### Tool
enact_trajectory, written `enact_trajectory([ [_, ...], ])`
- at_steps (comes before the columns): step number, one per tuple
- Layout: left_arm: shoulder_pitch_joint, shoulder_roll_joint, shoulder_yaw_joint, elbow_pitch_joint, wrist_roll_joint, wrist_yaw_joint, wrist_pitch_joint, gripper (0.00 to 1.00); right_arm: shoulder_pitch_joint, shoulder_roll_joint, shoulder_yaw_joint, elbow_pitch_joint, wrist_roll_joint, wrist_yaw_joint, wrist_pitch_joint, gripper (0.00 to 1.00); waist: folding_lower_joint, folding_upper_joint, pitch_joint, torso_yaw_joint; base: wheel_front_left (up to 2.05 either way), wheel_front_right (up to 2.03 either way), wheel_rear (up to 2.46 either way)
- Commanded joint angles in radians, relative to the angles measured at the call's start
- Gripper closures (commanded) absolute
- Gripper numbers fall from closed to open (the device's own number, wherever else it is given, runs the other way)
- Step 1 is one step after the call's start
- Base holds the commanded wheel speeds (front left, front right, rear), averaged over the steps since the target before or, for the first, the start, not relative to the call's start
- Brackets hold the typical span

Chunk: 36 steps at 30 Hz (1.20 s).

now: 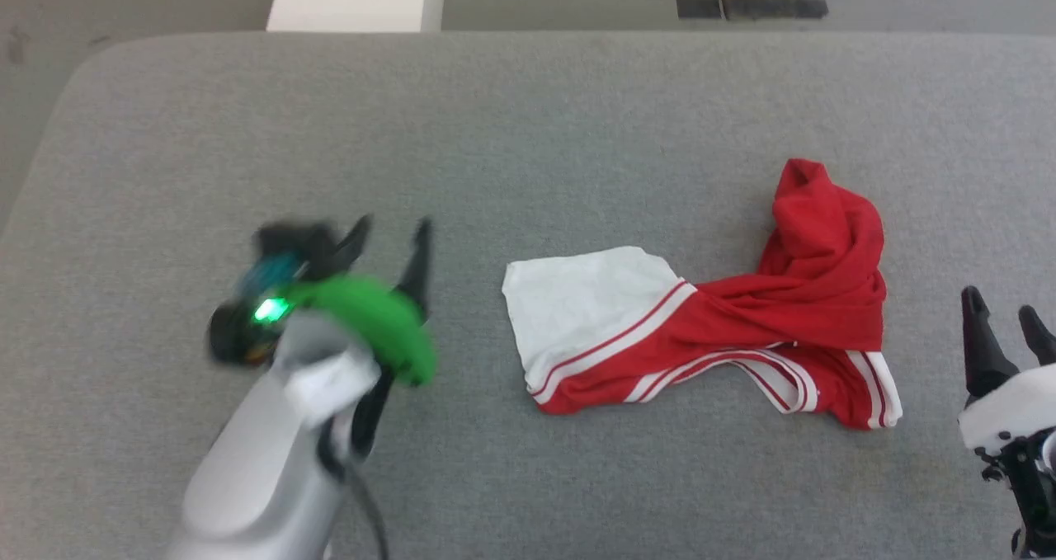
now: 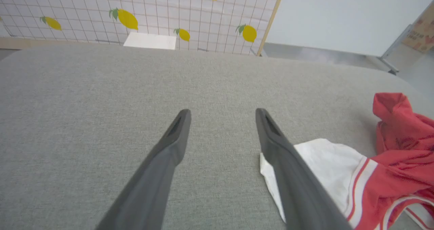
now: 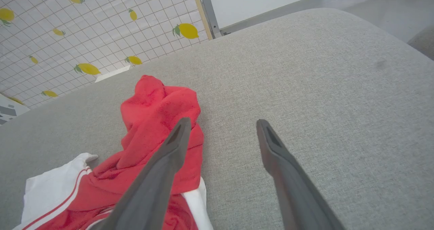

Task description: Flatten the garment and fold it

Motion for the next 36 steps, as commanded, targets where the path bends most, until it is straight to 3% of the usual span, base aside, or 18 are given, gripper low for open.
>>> enact_trajectory([
  [1,-0.064,-0.015,-0.022,0.028,0.003,-0.013,0.051,0.0,-0.018,0.001,0.006,-0.008,-0.009,-0.001,0.006,0.0,0.0,-0.0001,0.031,-0.02,0.0,0.0,0.0],
  [5,-0.222,-0.062,-0.093,0.156,-0.011,-0.021,0.287,0.0,-0.032,0.001,0.016,-0.009,-0.01,-0.001,0.014,0.0,0.0,-0.0001,0.064,-0.044,0.0,0.0,0.0],
  [10,-0.358,-0.074,-0.184,0.29,0.005,-0.013,0.606,0.0,-0.041,0.001,0.023,-0.001,0.001,-0.001,0.011,0.0,0.0,-0.0001,0.105,-0.079,0.0,0.0,0.0],
  [16,-0.429,-0.065,-0.257,0.36,0.035,-0.034,0.772,0.0,-0.049,0.001,0.026,0.016,0.012,-0.001,-0.006,0.0,0.0,-0.0001,0.142,-0.112,0.0,0.0,0.0],
  [21,-0.423,-0.069,-0.294,0.4,0.035,-0.06,0.826,0.0,-0.056,0.001,0.031,0.029,0.017,-0.001,-0.017,0.0,0.0,-0.0001,0.156,-0.122,0.0,0.0,0.0],
  [22,-0.419,-0.074,-0.293,0.403,0.028,-0.062,0.826,0.16,-0.057,0.001,0.031,0.032,0.017,-0.001,-0.019,0.0,0.0,-0.0001,0.158,-0.121,0.0,0.0,0.0],
  [23,-0.414,-0.078,-0.292,0.404,0.021,-0.065,0.82,0.71,-0.058,0.001,0.031,0.035,0.016,-0.001,-0.021,0.0,0.0,-0.0001,0.159,-0.12,0.0,0.0,0.0],
  [24,-0.409,-0.084,-0.286,0.405,0.012,-0.065,0.812,1.0,-0.06,0.001,0.033,0.038,0.016,-0.001,-0.021,0.0,0.0,-0.0001,0.159,-0.117,0.0,0.0,0.0],
  [29,-0.412,-0.097,-0.239,0.397,-0.021,-0.057,0.732,1.0,-0.066,0.001,0.037,0.047,0.008,-0.001,-0.022,0.0,0.0,-0.0001,0.144,-0.093,0.0,0.0,0.0],
  [36,-0.437,-0.077,-0.056,0.374,-0.099,0.022,0.528,1.0,-0.06,0.001,0.042,0.044,-0.008,-0.001,-0.012,0.0,0.0,-0.0001,0.105,-0.043,0.0,0.0,0.0],
])
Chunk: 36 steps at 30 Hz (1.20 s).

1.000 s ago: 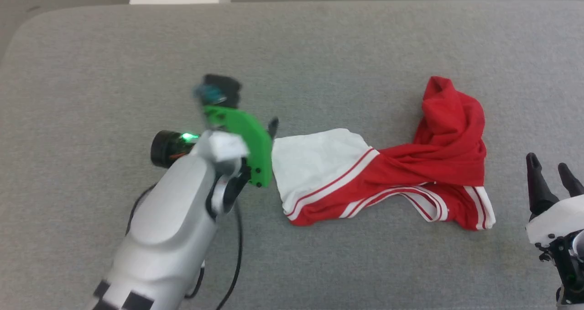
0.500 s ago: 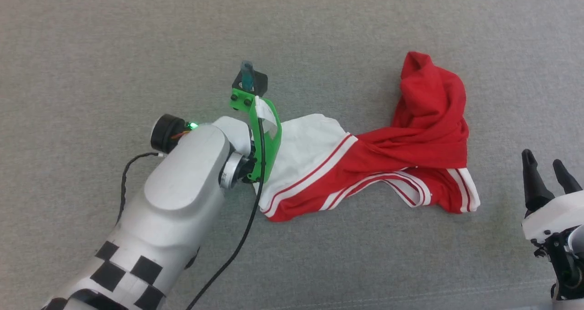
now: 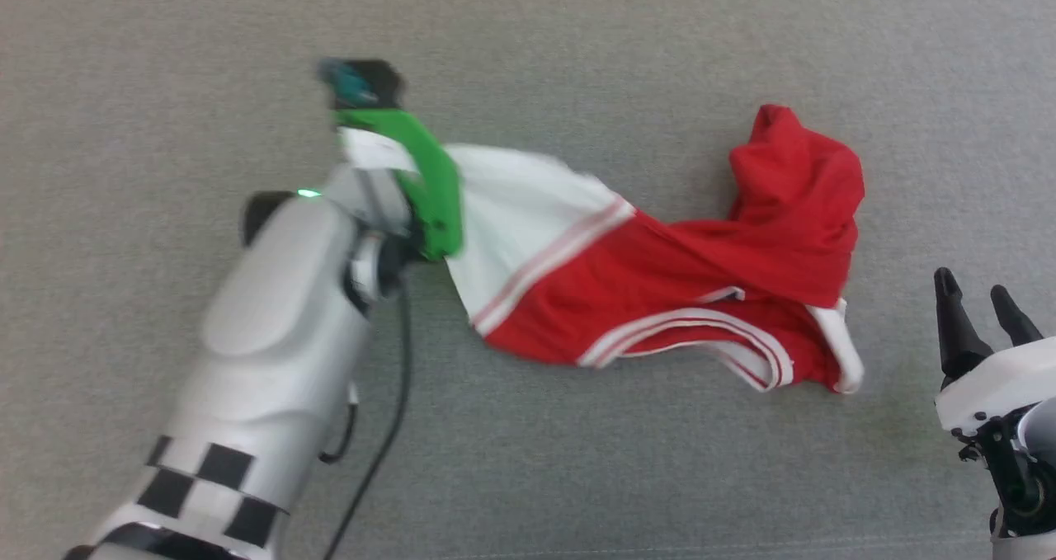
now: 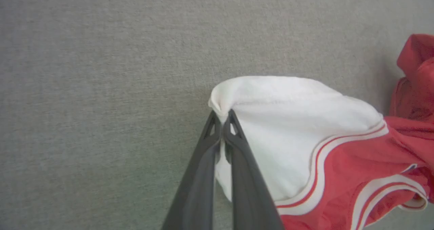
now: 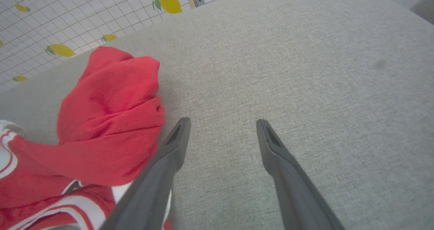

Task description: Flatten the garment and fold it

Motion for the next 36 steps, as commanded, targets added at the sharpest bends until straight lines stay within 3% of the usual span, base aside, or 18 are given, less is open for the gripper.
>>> enact_trajectory([
  [1,-0.004,0.022,0.039,-0.006,-0.023,0.019,-0.037,1.0,-0.009,0.001,0.002,-0.002,-0.005,-0.001,0.005,0.0,0.0,-0.0001,-0.023,0.029,0.0,0.0,0.0],
  [7,0.066,0.102,0.209,-0.041,-0.095,0.094,-0.15,1.0,0.004,0.001,0.005,-0.013,-0.016,-0.001,0.018,0.0,0.0,-0.0001,-0.046,0.069,0.0,0.0,0.0],
  [12,0.235,0.156,0.313,-0.073,-0.15,0.154,-0.18,1.0,0.014,0.001,0.017,-0.017,-0.015,-0.001,0.029,0.0,0.0,-0.0001,-0.058,0.088,0.0,0.0,0.0],
  [20,0.491,0.124,0.393,-0.141,-0.242,0.192,-0.186,1.0,0.023,0.001,0.024,-0.022,-0.015,-0.001,0.036,0.0,0.0,-0.0001,-0.064,0.105,0.0,0.0,0.0],
  [21,0.504,0.116,0.404,-0.158,-0.25,0.188,-0.204,0.13,0.025,0.001,0.024,-0.023,-0.017,-0.001,0.038,0.0,0.0,-0.0001,-0.066,0.108,0.0,0.0,0.0],
  [22,0.511,0.115,0.408,-0.172,-0.249,0.183,-0.22,0.0,0.027,0.001,0.024,-0.024,-0.018,-0.001,0.039,0.0,0.0,-0.0001,-0.069,0.111,0.0,0.0,0.0],
  [27,0.536,0.131,0.434,-0.269,-0.216,0.13,-0.364,0.0,0.039,0.001,0.031,-0.025,-0.022,-0.001,0.047,0.0,0.0,-0.0001,-0.094,0.118,0.0,0.0,0.0],
  [36,0.688,0.167,0.378,-0.416,-0.005,0.021,-0.757,0.0,0.059,0.001,0.047,-0.025,-0.016,-0.001,0.049,0.0,0.0,-0.0001,-0.133,0.119,0.0,0.0,0.0],
])
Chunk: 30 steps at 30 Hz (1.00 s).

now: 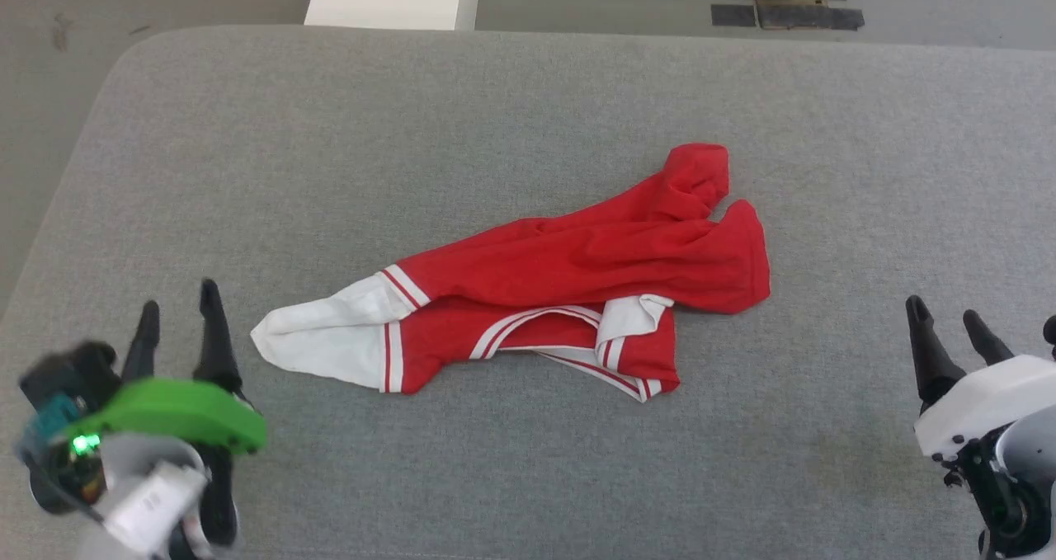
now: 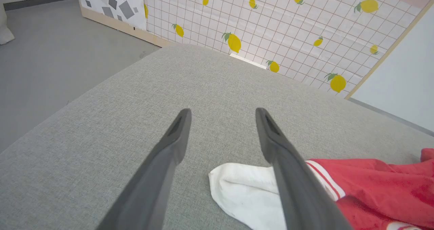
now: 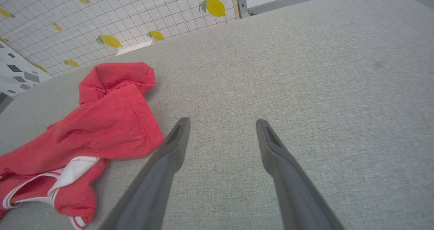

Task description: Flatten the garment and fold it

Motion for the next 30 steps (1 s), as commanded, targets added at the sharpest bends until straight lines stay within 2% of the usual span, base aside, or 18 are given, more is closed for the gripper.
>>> enact_trajectory([
  [1,0.032,0.002,-0.011,-0.005,0.028,-0.007,-0.039,0.0,0.015,0.001,0.005,-0.005,-0.001,-0.001,0.005,0.0,0.0,-0.0001,-0.006,0.004,0.0,0.0,0.0],
  [5,0.064,0.005,-0.046,-0.016,0.095,-0.016,-0.092,0.0,0.023,0.001,0.012,-0.011,-0.006,-0.001,0.015,0.0,0.0,-0.0001,-0.013,0.011,0.0,0.0,0.0],
  [13,0.055,0.005,-0.106,-0.02,0.155,-0.037,-0.106,0.0,-0.002,-0.001,0.082,-0.029,-0.049,-0.001,0.084,0.0,0.0,-0.0001,0.003,0.033,0.0,0.0,0.0],
  [17,0.034,0.006,-0.126,-0.022,0.172,-0.037,-0.099,0.0,-0.078,-0.043,0.171,-0.018,-0.082,-0.001,0.195,0.0,0.0,-0.0001,0.031,0.043,0.0,0.0,0.0],
  [24,-0.009,-0.001,-0.147,-0.038,0.186,-0.035,-0.091,0.0,-0.267,-0.136,0.323,0.041,-0.149,-0.001,0.475,0.0,0.0,-0.0001,0.104,0.074,0.0,0.0,0.0],
  [30,-0.056,-0.016,-0.163,-0.038,0.191,-0.043,-0.098,0.0,-0.373,-0.188,0.427,0.118,-0.169,-0.001,0.588,0.0,0.0,-0.0001,0.169,0.113,0.0,0.0,0.0],
])
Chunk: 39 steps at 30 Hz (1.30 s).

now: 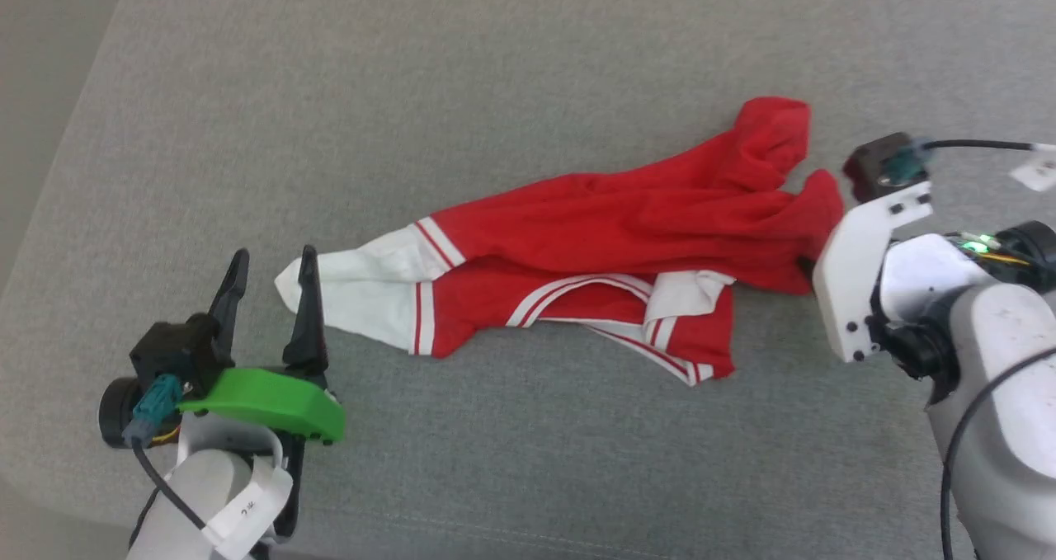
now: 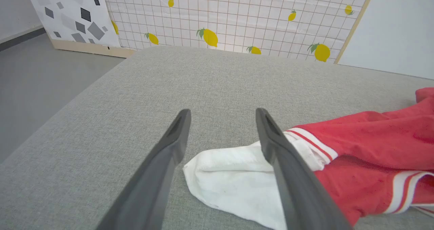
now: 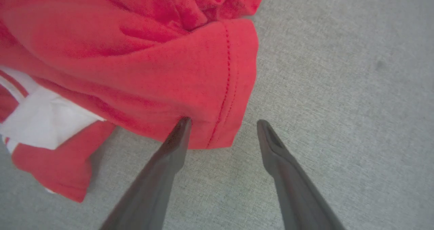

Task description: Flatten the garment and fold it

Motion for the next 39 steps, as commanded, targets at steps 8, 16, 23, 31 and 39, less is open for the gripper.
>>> enact_trajectory([
  [8,-0.037,-0.021,-0.006,0.021,0.007,-0.008,-0.013,0.0,-0.025,-0.066,0.175,0.102,0.047,-0.002,0.088,0.0,0.0,0.0,0.074,0.052,0.0,0.0,0.0],
  [16,-0.039,-0.028,-0.014,0.035,0.005,-0.006,-0.016,0.0,-0.071,-0.106,0.182,0.079,0.124,-0.002,0.103,1.0,0.0,0.0,0.042,0.048,0.0,0.0,0.0],
  [23,-0.048,-0.031,-0.031,0.039,0.003,-0.015,-0.011,0.0,-0.207,-0.085,0.146,0.028,0.131,-0.002,0.049,1.0,0.0,0.0,0.012,0.071,0.0,0.0,0.0],
  [31,-0.08,-0.048,-0.059,0.037,0.003,-0.031,-0.01,0.0,-0.458,0.043,0.161,0.175,0.054,-0.002,-0.066,1.0,0.0,0.0,0.067,0.134,0.0,0.0,0.0],
  [39,-0.117,-0.094,-0.092,0.083,0.002,-0.053,-0.02,0.0,-0.557,0.133,0.183,0.464,-0.046,-0.002,-0.18,1.0,0.0,0.0,0.11,0.205,0.0,0.0,0.0],
])
